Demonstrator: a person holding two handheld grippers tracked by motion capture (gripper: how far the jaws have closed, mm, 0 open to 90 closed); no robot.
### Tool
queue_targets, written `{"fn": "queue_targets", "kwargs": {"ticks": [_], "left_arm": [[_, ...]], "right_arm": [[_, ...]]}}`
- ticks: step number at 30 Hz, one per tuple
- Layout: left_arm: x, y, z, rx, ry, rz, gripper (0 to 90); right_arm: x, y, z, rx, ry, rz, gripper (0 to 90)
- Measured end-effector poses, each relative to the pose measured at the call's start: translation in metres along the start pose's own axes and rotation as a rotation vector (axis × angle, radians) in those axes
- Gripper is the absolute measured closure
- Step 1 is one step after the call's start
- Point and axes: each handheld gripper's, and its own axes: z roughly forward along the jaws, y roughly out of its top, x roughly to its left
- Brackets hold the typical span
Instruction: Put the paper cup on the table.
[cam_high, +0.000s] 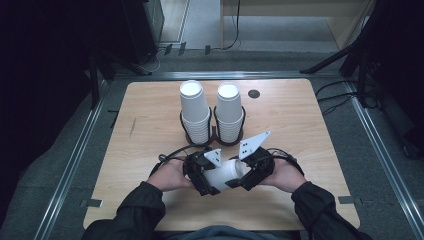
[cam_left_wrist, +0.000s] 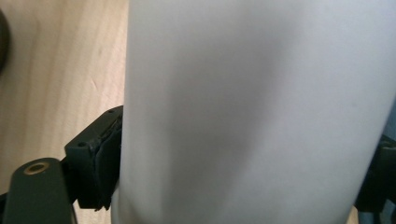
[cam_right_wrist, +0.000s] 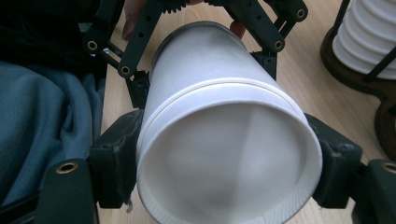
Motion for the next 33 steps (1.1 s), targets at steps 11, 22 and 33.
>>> {"fn": "queue_targets", "kwargs": {"ticks": [11,22,33], "left_arm": [[0.007,-0.005,-0.01,-0.088,0.029,-0.105,0.0],[0.013,-0.015,-0.029,-0.183,0.078,-0.158,0.0],[0.016,-0.024,-0.04,-0.311,0.037,-0.173,0.0]], "right_arm": [[-0.004,-0.002,-0.014,-0.042,-0.023,0.025,23.8],[-0.013,-0.009,-0.033,-0.102,-0.061,0.07,23.7],[-0.017,-0.015,-0.045,-0.125,-0.09,0.093,23.6]]}}
